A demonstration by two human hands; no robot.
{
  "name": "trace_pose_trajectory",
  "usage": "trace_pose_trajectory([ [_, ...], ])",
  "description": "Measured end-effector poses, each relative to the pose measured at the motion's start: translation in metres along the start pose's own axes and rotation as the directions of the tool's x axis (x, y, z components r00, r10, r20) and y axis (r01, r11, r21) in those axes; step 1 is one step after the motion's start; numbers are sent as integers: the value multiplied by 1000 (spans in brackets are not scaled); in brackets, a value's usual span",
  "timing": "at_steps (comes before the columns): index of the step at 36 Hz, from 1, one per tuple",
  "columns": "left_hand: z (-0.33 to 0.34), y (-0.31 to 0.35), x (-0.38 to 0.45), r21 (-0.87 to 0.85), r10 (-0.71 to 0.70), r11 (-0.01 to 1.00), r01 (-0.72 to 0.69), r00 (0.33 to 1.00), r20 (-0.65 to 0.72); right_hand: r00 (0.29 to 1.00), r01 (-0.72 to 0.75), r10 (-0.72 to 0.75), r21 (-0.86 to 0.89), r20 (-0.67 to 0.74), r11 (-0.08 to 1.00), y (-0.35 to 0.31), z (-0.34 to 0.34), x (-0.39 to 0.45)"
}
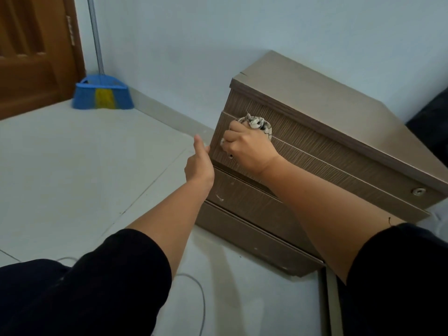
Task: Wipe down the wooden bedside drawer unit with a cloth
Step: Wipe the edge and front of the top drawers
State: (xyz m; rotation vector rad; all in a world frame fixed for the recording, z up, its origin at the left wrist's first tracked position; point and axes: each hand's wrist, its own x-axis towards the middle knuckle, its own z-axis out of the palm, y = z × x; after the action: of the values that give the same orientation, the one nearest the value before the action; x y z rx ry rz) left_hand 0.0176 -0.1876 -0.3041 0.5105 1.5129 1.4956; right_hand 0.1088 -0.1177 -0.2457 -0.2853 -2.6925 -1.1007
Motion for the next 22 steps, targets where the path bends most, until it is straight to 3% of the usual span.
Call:
trace_pose_trajectory([
  [9, 10, 5, -22, 140, 30, 990, -27, 999, -19, 993, -89, 84, 65, 88, 994, 2, -4, -41],
  [22, 36, 6, -50, 222, 74, 973, -71, 997, -4, 973, -142, 142, -15, 183, 990, 10, -17, -102],
])
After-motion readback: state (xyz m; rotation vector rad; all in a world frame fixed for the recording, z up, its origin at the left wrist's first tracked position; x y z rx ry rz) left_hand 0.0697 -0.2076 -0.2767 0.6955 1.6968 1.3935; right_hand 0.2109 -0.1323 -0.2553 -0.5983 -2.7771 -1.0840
